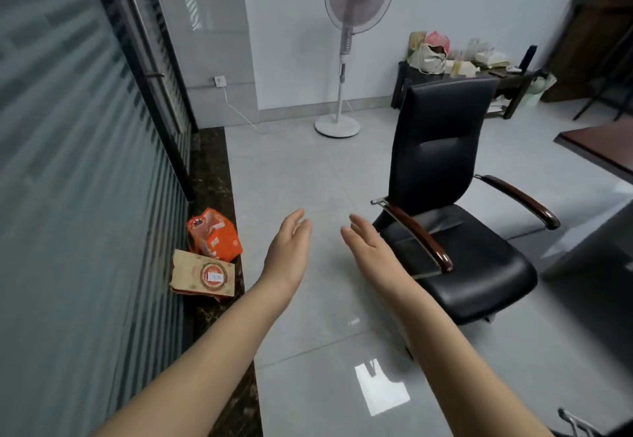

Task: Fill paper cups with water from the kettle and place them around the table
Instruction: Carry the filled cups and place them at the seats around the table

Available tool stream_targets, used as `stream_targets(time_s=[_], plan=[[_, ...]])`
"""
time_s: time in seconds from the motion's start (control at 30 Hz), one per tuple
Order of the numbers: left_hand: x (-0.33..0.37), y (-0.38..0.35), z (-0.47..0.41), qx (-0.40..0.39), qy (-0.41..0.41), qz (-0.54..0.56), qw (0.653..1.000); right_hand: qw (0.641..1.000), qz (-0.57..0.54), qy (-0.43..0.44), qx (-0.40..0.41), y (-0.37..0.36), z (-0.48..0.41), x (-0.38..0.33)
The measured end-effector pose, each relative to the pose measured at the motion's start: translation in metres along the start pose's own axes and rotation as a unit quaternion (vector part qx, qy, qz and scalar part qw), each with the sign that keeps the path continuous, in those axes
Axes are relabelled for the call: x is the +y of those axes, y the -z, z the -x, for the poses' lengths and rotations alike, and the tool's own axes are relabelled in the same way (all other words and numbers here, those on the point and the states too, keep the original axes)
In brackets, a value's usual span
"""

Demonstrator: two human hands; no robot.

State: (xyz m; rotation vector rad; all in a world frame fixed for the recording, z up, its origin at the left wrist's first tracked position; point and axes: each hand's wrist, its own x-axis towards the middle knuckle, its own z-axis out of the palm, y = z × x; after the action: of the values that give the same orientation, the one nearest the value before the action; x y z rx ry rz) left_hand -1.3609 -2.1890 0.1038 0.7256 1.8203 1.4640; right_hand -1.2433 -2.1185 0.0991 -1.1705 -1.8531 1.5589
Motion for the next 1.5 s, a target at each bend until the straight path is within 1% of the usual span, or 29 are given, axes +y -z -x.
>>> stream_targets(time_s=[0.2, 0.4, 0.6, 0.8, 0.97, 1.1, 1.3, 1.5], plan=[[0.014, 0.011, -0.122, 0.005, -0.01, -0.005, 1.0, 1.0, 0.0, 0.004, -0.001, -0.014, -0.116, -0.023], [0.033, 0.029, -0.26, -0.01, -0.021, -0.014, 1.0, 0.999, 0.013, 0.011, 0.027, -0.027, -0.25, -0.055], [0.071, 0.033, -0.386, -0.042, -0.027, -0.03, 0.998, 0.998, -0.011, -0.01, 0.066, -0.035, -0.366, -0.084], [0.086, 0.02, -0.496, -0.072, -0.022, -0.034, 0.997, 0.994, -0.028, -0.027, 0.099, -0.03, -0.466, -0.094], [0.099, -0.007, -0.608, -0.086, -0.019, -0.04, 0.995, 0.99, -0.075, -0.041, 0.114, -0.006, -0.57, -0.098], [0.126, -0.041, -0.701, -0.099, -0.018, -0.045, 0.994, 0.985, -0.1, -0.052, 0.132, 0.028, -0.656, -0.107], [0.161, -0.1, -0.8, -0.137, -0.035, -0.041, 0.989, 0.981, -0.09, -0.047, 0.163, 0.081, -0.754, -0.125], [0.174, -0.16, -0.893, -0.191, -0.034, -0.042, 0.98, 0.973, -0.082, -0.061, 0.208, 0.129, -0.839, -0.128]])
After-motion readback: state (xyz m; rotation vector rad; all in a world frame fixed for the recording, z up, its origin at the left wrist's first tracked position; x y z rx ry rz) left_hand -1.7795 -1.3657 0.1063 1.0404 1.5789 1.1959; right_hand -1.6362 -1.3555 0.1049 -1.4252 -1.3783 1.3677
